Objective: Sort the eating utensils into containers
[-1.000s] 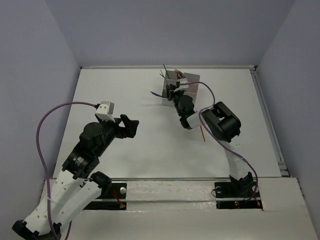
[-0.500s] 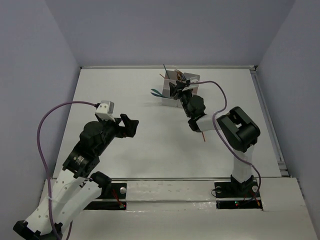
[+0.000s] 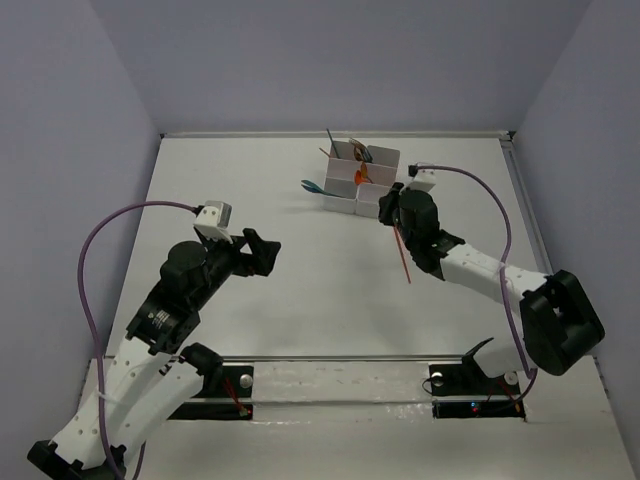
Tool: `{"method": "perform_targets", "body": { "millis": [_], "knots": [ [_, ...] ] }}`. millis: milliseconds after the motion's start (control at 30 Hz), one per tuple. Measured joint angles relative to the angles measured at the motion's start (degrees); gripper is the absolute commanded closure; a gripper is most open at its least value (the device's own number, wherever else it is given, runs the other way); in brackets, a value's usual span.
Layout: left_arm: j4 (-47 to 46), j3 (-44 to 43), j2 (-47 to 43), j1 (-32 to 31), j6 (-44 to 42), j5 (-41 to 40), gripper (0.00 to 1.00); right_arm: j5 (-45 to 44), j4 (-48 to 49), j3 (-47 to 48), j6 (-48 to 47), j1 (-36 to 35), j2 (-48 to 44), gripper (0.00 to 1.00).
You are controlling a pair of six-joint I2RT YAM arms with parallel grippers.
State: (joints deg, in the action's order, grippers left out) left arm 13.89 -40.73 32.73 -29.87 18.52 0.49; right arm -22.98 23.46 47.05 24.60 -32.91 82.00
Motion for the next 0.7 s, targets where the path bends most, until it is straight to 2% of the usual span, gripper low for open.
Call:
{"method": "perform_targets", "body": {
  "millis": [133,200,300,433,700],
  "knots": [
    [0.0,0.0,-0.4,0.0,0.0,0.9,0.01,-0.1,-13.6,-0.3,1.9,2.4,-2.2,0.71],
    [0.0,0.0,-1.0,0.0,0.0,1.0,0.01,1.5,-19.2,-0.3,2.1,5.9,-1.8,0.63],
    [0.0,0.0,-1.5,0.4,0.0,1.0,0.01,5.5,-24.5,-0.3,1.4,10.6,0.2,0.58],
    [-0.7,0.0,-1.4,1.1,0.0,1.1,0.01,10.2,-30.5,2.2,-1.6,14.1,7.0,0.56],
    [-0.8,0.0,-1.3,1.5,0.0,2.2,0.01,16.5,-33.5,5.8,-4.9,14.0,14.4,0.54]
  ]
}}
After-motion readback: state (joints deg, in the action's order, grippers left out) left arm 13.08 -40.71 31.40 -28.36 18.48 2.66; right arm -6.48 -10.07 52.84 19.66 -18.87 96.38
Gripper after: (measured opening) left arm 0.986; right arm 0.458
